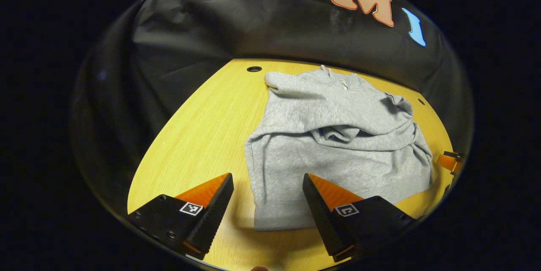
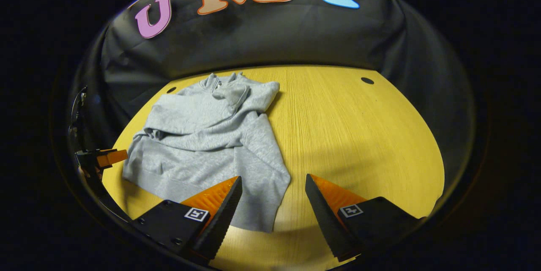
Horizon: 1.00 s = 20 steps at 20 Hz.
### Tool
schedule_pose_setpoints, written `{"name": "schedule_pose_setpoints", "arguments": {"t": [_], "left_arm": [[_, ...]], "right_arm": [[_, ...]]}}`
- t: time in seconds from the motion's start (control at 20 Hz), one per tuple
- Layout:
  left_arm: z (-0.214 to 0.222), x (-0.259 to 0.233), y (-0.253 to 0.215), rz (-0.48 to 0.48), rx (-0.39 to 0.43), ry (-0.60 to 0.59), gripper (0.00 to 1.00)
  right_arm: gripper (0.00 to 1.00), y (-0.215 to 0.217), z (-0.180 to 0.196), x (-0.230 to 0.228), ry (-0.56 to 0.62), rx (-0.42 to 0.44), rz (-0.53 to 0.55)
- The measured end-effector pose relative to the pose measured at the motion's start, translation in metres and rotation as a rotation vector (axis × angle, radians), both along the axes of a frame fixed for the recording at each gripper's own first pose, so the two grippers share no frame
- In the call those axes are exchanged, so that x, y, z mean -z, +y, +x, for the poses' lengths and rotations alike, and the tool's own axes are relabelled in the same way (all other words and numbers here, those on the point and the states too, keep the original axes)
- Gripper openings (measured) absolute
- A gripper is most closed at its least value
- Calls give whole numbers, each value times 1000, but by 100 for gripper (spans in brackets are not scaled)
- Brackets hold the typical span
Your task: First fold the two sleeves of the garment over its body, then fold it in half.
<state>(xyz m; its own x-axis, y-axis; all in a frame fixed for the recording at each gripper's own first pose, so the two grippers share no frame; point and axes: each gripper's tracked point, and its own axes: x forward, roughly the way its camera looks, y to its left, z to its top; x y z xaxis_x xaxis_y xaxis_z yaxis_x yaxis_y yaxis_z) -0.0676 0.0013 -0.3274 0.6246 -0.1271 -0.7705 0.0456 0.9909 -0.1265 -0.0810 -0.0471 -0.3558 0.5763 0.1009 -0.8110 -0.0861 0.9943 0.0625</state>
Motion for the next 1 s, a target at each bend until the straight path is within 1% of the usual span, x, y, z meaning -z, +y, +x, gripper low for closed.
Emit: {"name": "schedule_pose_setpoints", "arguments": {"t": [0.15, 0.3, 0.4, 0.45, 0.5, 0.7, 0.75, 0.8, 0.85, 0.9, 0.95, 1.0], "left_arm": [[-11, 13, 0, 6, 14, 36, 96], [-19, 21, -5, -9, 29, 66, 97], [-23, 24, -7, -10, 39, 80, 97], [-19, 25, -8, -9, 44, 62, 98], [-21, 26, -9, -8, 44, 75, 97], [-20, 22, -7, -8, 17, 53, 94], [-20, 24, -10, -9, 30, 56, 92], [-21, 23, -14, -9, 48, 55, 89], [-21, 23, -17, -10, 66, 64, 79], [-20, 23, -19, -12, 85, 66, 75], [-19, 22, -21, -18, 106, 67, 65], [-18, 21, -23, -21, 122, 68, 60]], "right_arm": [[96, 5, -15, 17, 47, -13, -8], [97, 8, -25, 31, 86, -20, -12], [97, 8, -28, 33, 96, -19, -14], [92, 8, -25, 35, 91, -22, -16], [96, 8, -27, 34, 92, -28, -23], [96, 15, -27, 37, 86, -101, -43], [83, 18, -27, 37, 97, -119, -35], [78, 20, -27, 38, 117, -130, -40], [66, 22, -27, 39, 141, -142, -36], [65, 23, -28, 39, 168, -141, -35], [48, 26, -27, 39, 188, -156, -27], [54, 30, -28, 38, 206, -164, -5]]}}
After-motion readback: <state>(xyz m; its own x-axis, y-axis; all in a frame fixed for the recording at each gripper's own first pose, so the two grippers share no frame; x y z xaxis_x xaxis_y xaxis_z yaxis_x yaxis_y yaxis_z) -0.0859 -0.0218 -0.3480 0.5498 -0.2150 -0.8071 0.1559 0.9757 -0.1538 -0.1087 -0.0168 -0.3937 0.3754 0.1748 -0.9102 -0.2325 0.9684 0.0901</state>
